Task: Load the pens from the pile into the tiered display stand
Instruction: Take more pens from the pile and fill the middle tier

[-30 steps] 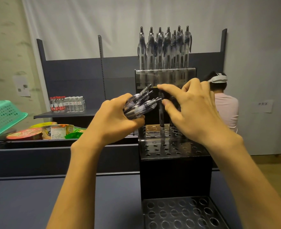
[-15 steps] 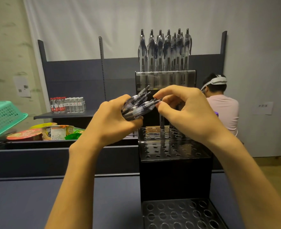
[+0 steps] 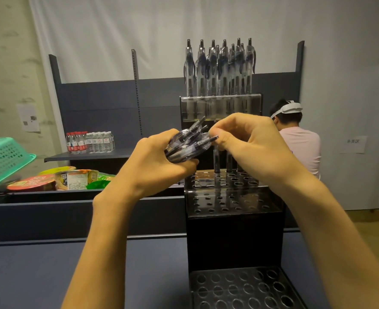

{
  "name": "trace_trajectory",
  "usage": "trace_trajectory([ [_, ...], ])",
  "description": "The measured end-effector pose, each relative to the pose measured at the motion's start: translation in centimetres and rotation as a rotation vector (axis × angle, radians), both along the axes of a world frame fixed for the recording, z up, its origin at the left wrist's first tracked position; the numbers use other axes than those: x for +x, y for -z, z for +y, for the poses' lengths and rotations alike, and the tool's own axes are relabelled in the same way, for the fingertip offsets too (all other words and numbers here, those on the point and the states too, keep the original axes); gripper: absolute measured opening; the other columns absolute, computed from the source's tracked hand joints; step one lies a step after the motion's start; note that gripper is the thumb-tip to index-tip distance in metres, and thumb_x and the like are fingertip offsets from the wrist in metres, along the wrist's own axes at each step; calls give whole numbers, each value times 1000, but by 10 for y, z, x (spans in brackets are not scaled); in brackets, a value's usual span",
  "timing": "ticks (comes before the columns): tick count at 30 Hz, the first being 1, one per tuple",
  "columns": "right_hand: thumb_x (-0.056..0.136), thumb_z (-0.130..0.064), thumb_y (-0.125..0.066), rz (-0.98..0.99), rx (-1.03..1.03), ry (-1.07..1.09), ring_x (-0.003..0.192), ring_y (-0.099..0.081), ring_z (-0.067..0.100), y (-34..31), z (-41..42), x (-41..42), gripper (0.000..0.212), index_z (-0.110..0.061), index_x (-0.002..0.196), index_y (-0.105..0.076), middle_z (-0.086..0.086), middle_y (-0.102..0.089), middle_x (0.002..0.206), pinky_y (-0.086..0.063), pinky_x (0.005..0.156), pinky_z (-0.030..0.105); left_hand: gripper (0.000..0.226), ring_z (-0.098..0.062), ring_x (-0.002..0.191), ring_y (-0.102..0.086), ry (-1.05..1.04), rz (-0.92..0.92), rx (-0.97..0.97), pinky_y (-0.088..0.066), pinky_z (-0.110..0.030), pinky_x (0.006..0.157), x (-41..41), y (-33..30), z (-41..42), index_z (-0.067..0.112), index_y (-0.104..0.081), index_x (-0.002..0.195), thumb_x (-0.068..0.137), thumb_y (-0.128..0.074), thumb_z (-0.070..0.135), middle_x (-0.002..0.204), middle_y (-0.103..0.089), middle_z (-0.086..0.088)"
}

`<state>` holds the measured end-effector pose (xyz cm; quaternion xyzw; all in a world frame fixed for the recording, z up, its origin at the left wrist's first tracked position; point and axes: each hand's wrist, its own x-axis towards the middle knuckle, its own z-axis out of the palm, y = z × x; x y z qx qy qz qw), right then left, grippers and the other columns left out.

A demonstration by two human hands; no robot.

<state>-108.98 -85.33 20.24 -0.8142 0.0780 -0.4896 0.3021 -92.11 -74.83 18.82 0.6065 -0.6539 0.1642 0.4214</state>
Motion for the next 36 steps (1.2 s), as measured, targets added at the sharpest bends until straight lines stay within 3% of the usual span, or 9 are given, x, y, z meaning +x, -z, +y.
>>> trace_trajectory([
  [3,97,-20,-54,-144,143,-14,67,-67,6,-4,-3,-3,12,-15,90,-62,0,-71,81,-48,58,13,29,-8,67,-61,11,19,21,-52,-24,58,1,1,2,24,-60,92,73,-73,43,76,-63,10],
  [7,101,-25,-46,-301,287,20,62,-70,11,-7,-8,-8,14,-16,93,-53,-2,-72,76,-49,50,16,41,-8,67,-60,27,61,20,-51,-22,57,-3,-1,4,25,-60,91,67,-69,57,75,-63,9],
  [12,103,-23,-44,-498,273,79,64,-69,11,-9,-16,-17,9,-19,94,-46,15,-70,95,-47,50,13,36,-6,66,-60,-28,52,-4,-49,-22,59,3,1,3,25,-62,91,71,-68,54,75,-64,10],
  [17,100,-22,-49,-453,118,71,64,-66,7,-6,-14,-15,10,-12,102,-49,14,-69,88,-48,54,13,33,-5,68,-61,-37,54,-27,-47,-17,59,3,1,2,26,-63,92,71,-69,51,76,-64,11],
  [22,98,-28,-54,-353,-6,110,70,-69,15,0,-9,-2,14,-16,103,-53,2,-68,85,-60,64,40,29,-3,65,-58,-62,47,-43,-43,-13,57,4,1,2,23,-64,93,75,-72,44,74,-62,12],
  [24,97,-30,-56,-331,-43,119,71,-68,16,3,-6,2,17,-16,105,-54,0,-67,81,-59,64,44,29,-3,65,-58,-70,50,-47,-42,-13,57,5,2,2,23,-64,93,75,-72,45,73,-62,11],
  [30,92,-28,-63,-335,-177,222,65,-64,5,3,1,4,24,-21,112,-50,-7,-65,71,-52,60,16,39,-5,69,-60,-73,55,-51,-49,-23,60,5,1,2,22,-64,94,71,-66,54,77,-64,10],
  [34,92,-27,-65,-278,-234,266,67,-63,3,2,2,5,28,-20,116,-55,-8,-66,74,-50,60,10,35,-4,68,-60,-67,54,-51,-47,-19,58,6,1,0,23,-63,94,73,-68,51,76,-64,11],
  [36,91,-27,-65,-244,-286,315,66,-64,4,1,4,7,28,-20,117,-56,-7,-67,76,-54,64,14,36,-3,68,-60,-62,51,-49,-45,-15,57,6,1,0,24,-63,95,72,-67,52,76,-63,12],
])
